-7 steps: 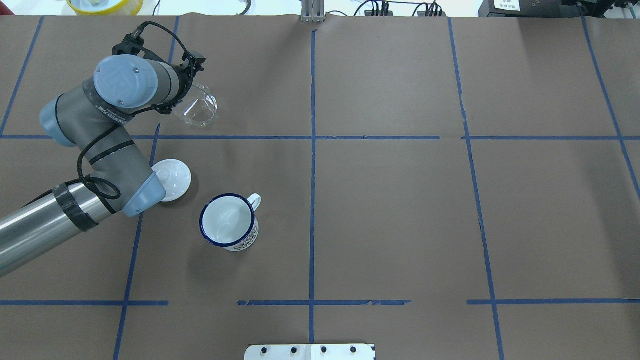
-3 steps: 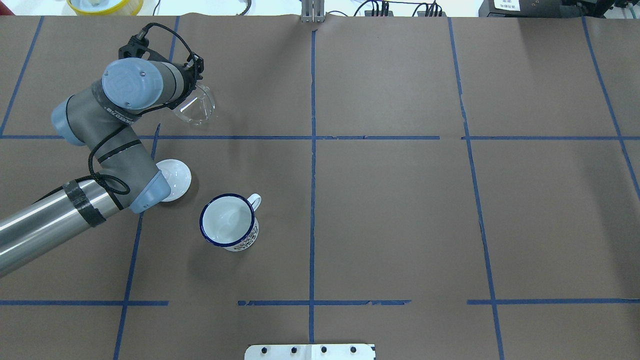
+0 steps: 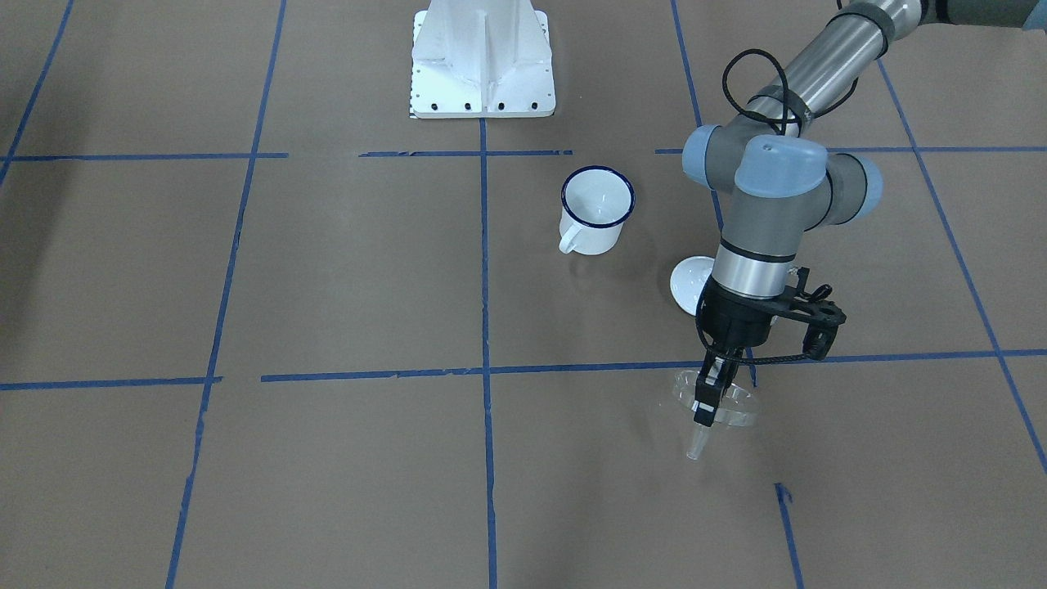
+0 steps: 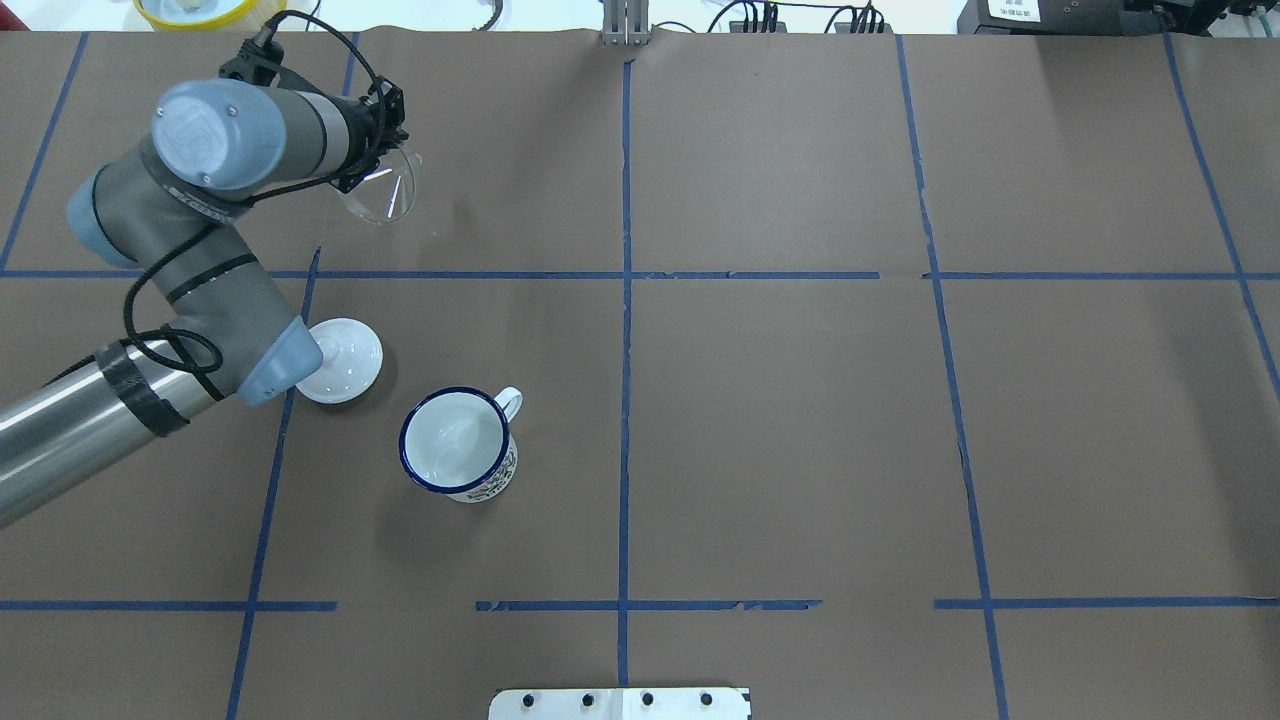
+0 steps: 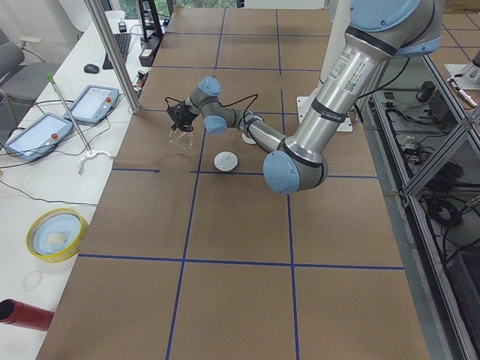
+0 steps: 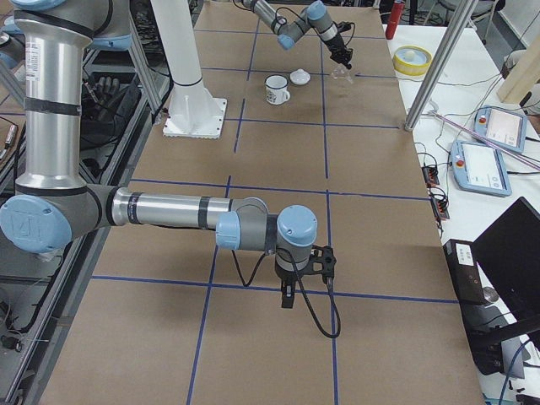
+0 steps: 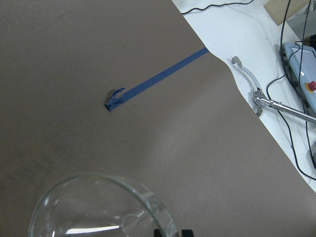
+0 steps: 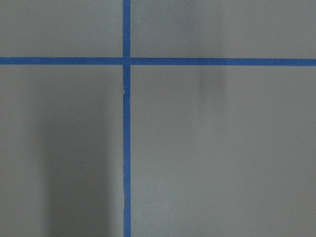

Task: Place funnel on cup
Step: 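Lift the glass funnel upright off the table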

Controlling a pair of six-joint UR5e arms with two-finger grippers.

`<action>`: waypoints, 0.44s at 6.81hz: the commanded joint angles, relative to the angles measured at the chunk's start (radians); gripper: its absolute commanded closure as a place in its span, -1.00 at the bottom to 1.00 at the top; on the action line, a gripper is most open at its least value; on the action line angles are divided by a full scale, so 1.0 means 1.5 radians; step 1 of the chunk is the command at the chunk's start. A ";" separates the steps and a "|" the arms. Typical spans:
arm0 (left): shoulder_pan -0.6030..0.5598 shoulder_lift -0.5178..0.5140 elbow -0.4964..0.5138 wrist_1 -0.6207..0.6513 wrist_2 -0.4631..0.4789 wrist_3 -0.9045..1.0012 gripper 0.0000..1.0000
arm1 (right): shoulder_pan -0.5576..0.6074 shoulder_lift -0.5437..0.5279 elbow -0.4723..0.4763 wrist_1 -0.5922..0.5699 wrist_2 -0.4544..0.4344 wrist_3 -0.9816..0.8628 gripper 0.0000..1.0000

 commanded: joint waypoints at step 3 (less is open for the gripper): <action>-0.056 0.007 -0.330 0.428 -0.149 0.203 1.00 | 0.000 0.000 0.000 0.000 0.000 0.000 -1.00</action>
